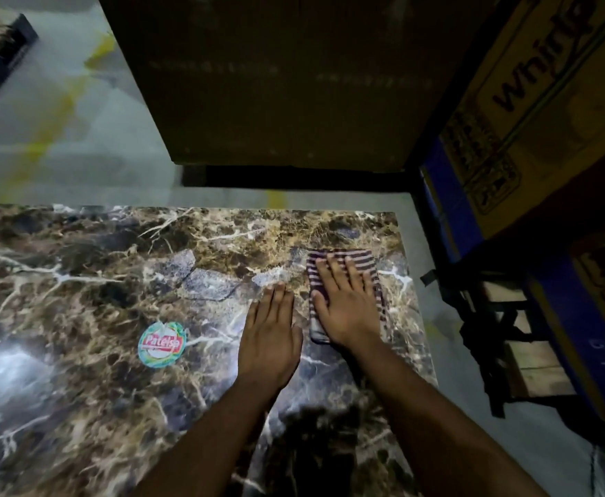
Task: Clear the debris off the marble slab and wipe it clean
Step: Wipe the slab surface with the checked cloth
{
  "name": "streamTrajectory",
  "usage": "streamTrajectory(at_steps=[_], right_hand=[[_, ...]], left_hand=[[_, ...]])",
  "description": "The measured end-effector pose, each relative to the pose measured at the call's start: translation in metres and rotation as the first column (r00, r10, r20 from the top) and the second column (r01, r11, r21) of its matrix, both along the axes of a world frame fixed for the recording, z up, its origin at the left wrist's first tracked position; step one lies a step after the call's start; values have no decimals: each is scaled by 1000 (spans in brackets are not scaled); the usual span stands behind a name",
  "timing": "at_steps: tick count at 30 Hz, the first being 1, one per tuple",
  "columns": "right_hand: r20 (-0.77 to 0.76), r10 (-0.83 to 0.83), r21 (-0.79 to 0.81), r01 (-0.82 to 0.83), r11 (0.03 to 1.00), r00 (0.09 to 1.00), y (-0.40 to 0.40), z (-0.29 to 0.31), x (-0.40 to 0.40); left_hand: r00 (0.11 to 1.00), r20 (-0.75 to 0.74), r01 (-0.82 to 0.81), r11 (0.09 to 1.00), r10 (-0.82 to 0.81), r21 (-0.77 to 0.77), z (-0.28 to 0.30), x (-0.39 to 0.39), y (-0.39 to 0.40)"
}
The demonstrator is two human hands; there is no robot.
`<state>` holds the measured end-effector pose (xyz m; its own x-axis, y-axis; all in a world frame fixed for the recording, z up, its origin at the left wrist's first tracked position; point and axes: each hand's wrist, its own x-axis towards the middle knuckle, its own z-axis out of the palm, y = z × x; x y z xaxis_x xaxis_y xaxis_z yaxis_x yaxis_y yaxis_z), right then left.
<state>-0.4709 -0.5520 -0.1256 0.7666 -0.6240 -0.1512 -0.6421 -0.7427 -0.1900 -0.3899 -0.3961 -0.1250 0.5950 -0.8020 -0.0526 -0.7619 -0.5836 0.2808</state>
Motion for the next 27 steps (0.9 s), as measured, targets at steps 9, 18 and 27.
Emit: streamTrajectory(at_steps=[9,18,27], right_hand=[[15,16,-14,-16,1000,1000,-52,1,31],[0,85,-28,-85,996,996,-92,1,40],[7,162,-33,-162,986,987,-108,-4,35]], left_hand=[[1000,-25,-6,1000,6,-14,4,24,-33],[999,2,38,999,-38,-13,9,38,-61],[1000,-12,13,1000,-14,-24,8,42,-81]])
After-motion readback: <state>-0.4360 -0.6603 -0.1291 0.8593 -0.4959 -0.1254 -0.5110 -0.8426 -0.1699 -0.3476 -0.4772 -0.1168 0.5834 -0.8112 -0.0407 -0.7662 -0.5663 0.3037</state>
